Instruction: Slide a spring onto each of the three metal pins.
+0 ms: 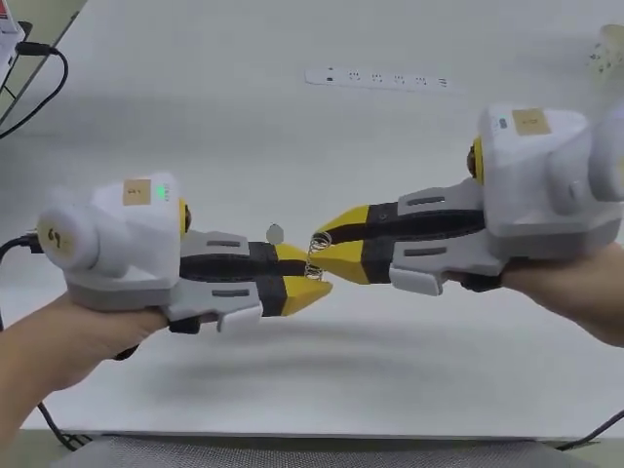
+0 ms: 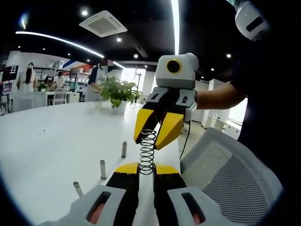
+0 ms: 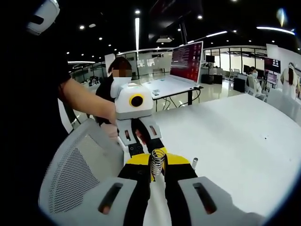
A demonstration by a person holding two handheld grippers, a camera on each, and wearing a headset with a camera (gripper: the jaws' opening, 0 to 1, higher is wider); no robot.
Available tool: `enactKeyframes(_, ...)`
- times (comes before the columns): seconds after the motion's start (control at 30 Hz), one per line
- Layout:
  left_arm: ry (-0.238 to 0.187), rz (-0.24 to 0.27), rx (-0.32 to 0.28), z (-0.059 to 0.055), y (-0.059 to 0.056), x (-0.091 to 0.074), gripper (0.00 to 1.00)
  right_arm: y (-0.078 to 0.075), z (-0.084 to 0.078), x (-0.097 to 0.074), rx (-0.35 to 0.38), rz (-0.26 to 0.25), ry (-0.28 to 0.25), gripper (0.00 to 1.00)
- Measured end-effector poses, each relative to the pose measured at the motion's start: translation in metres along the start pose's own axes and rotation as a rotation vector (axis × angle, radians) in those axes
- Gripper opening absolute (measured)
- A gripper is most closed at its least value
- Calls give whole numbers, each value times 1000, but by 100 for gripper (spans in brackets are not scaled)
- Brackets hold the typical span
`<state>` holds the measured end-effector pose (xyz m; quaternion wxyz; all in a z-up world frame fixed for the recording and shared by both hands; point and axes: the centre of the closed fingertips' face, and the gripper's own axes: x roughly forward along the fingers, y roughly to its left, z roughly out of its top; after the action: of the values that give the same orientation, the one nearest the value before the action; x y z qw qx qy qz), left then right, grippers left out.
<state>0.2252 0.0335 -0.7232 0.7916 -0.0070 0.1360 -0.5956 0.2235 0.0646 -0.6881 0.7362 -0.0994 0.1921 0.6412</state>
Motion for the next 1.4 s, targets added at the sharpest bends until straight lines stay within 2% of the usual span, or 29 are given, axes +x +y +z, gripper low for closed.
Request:
enactKeyframes(0.43,2,14,-3,-1,1,-2,8,-3,2,1,-6,-13,1,8)
enactKeyframes(0.63,22,30,-3,-7,4,-3,12,-6,4,0,-16,-21,1,8)
enactKeyframes(0.77,27,45,-5,-10,7,-5,18,-8,4,-1,-21,-25,2,8)
enactKeyframes(0.9,48,56,-4,-16,10,-10,19,-9,4,-2,-24,-29,1,8)
enactKeyframes(1.1,62,91,-6,-21,17,-17,27,-12,2,-4,-31,-44,4,8)
enactKeyframes(1.27,68,116,-9,-25,21,-22,38,-12,1,-5,-33,-49,6,8)
enactKeyframes(1.4,75,134,-12,-28,24,-27,43,-12,0,-6,-31,-52,7,8)
